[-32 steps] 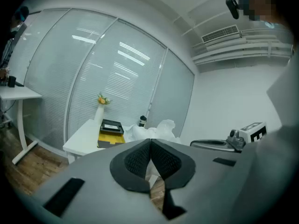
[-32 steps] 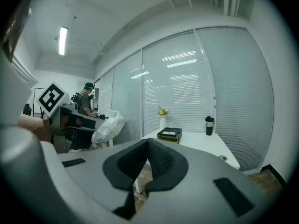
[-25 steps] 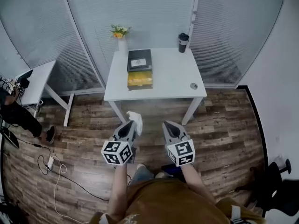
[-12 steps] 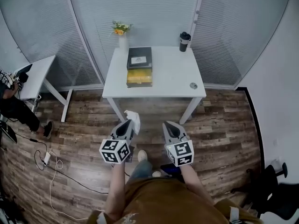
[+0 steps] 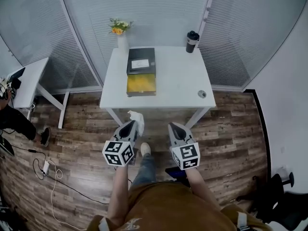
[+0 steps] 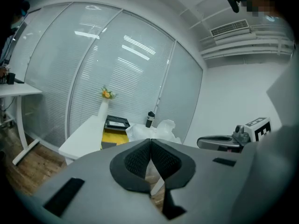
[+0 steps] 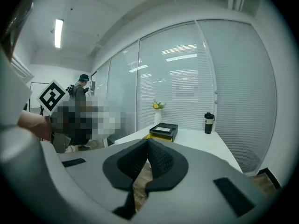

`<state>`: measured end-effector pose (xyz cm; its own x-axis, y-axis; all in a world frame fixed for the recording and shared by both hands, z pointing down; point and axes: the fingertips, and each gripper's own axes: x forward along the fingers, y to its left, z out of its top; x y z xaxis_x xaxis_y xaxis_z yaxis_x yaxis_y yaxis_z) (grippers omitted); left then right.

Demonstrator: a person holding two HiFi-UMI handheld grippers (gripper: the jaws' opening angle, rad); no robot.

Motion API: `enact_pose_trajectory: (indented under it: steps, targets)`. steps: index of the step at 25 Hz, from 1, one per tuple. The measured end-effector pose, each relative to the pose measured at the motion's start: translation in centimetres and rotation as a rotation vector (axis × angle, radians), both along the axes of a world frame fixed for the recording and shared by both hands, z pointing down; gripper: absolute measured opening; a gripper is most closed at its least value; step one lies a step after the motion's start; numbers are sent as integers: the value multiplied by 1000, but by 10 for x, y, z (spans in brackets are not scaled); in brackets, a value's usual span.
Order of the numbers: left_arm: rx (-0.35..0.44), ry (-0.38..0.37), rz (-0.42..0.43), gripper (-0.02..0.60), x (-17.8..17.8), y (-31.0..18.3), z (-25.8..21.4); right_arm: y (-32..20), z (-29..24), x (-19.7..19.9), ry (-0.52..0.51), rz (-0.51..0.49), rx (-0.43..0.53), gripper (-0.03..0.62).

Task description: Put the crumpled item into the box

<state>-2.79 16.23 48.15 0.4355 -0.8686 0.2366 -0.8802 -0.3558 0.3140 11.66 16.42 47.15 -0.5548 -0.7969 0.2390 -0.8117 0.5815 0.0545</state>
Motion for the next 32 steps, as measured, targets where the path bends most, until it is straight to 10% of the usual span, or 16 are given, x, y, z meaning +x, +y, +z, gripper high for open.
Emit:
enact_pose_trajectory:
  steps: [16,32]
  targets:
    - [-51,6,43,26,-62,-245,11,-241,15,-56,29,45,-69,12]
    - [-21,24,118,26,-66,-317,1,-302,4,-47,22,151,-42,12]
